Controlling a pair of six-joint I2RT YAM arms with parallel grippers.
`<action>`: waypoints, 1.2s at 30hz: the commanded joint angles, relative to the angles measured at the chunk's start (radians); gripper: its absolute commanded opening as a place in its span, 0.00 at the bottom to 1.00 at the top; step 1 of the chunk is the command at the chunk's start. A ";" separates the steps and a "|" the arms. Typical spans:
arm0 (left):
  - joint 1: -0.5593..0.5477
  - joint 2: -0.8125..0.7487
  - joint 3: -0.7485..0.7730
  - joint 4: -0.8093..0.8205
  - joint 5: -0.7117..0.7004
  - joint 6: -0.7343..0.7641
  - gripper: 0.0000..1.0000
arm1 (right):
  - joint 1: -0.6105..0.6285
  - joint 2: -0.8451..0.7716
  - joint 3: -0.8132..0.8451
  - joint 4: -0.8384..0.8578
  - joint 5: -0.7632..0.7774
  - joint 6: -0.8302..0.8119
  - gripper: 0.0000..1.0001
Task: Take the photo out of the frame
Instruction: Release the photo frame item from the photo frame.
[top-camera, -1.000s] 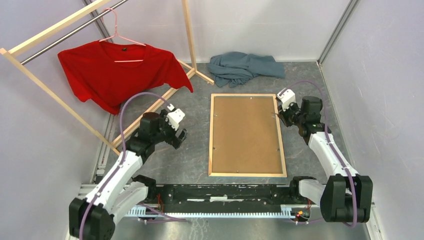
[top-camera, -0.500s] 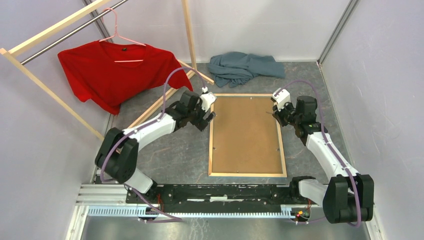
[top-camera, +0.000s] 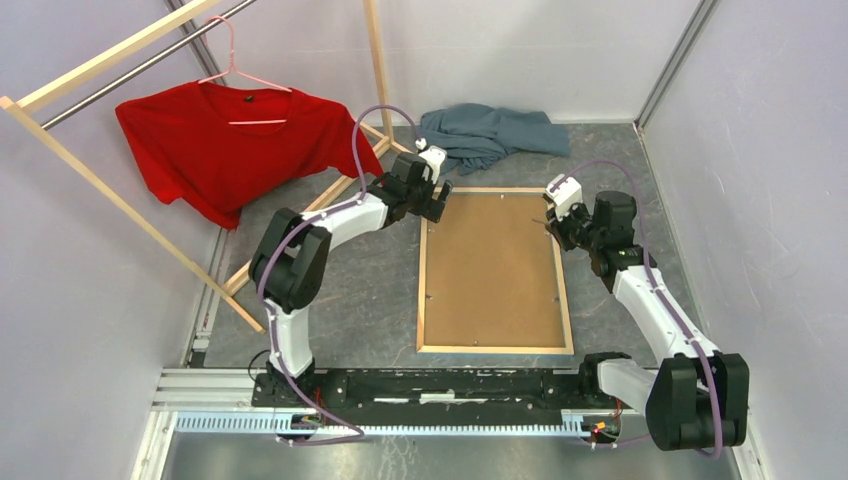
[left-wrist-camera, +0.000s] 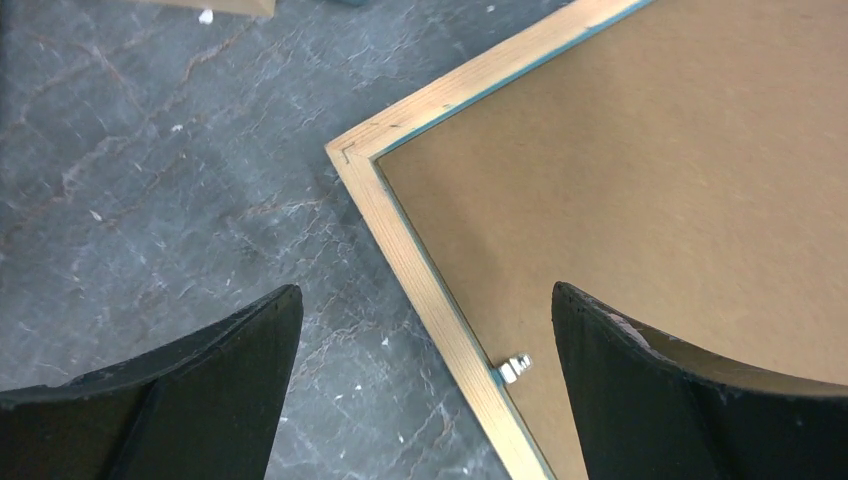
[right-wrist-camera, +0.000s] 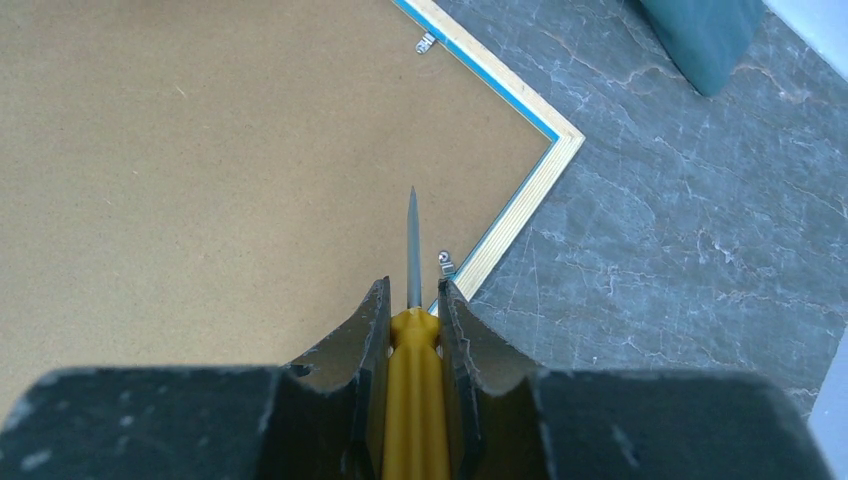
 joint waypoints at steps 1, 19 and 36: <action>0.019 0.068 0.081 -0.006 -0.113 -0.171 0.99 | 0.004 -0.037 0.013 0.054 0.003 0.004 0.00; 0.094 0.061 0.003 0.032 -0.003 -0.267 0.81 | 0.005 -0.016 0.008 0.062 0.007 0.010 0.00; 0.094 0.102 -0.020 0.100 0.167 -0.347 0.61 | 0.006 -0.022 0.010 0.056 0.003 0.005 0.00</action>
